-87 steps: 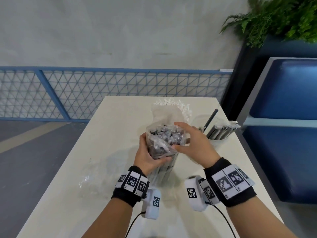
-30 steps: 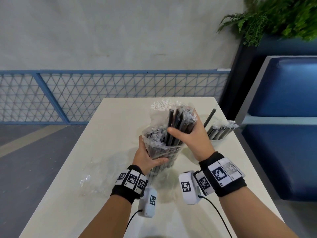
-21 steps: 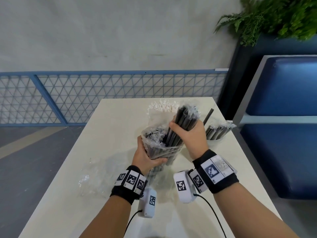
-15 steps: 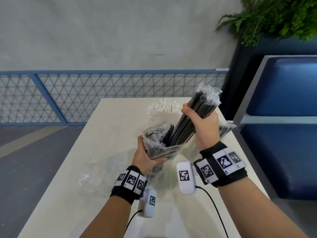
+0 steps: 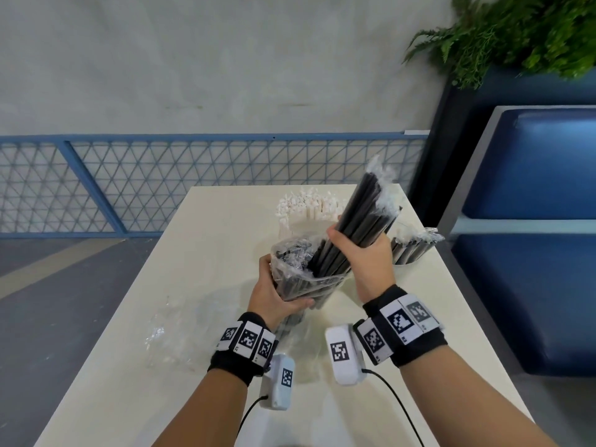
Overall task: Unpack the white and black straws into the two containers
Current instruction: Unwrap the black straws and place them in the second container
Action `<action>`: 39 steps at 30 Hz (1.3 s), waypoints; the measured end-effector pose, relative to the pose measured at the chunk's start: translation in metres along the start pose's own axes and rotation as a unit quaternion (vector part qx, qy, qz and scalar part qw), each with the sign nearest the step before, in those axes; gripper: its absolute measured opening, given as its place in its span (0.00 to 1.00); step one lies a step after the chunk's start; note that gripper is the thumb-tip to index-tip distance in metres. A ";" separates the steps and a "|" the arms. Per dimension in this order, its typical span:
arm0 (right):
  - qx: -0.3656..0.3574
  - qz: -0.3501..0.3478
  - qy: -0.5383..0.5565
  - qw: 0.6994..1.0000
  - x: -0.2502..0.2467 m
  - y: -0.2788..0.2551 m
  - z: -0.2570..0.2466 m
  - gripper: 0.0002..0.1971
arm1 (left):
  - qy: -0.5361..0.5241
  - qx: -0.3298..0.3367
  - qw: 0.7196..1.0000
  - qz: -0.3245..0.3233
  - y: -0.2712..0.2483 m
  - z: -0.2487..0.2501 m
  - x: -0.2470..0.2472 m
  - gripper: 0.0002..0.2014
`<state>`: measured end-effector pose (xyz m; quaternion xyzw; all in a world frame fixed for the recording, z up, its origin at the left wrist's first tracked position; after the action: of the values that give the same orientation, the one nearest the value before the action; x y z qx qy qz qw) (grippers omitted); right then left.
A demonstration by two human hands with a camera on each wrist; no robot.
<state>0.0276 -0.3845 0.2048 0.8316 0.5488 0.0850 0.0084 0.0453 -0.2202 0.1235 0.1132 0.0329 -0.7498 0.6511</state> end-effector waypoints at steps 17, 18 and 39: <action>0.101 0.101 0.310 0.940 -0.037 0.019 -0.028 0.08 | 0.012 -0.034 0.999 0.014 -0.010 0.019 -0.002 0.44; 0.103 0.103 0.315 0.938 -0.039 0.019 -0.029 0.08 | 0.013 -0.039 0.999 0.016 -0.010 0.020 -0.003 0.46; -0.129 0.209 -0.042 0.968 -0.065 0.039 -0.051 0.18 | -0.003 -0.027 0.999 0.038 -0.001 0.016 0.002 0.51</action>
<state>0.0302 -0.4635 0.2502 0.9228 0.3461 0.1193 0.1205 0.0422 -0.2249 0.1383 0.0945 0.0462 -0.7238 0.6820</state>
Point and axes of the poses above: each hand's wrist, its own y-axis towards the middle knuckle, its own x-axis out of the palm, z = x × y, the point moved 3 cm from there along y, towards the middle knuckle, and after that the axes turned 4 degrees about -y, right-handed, at the moved point
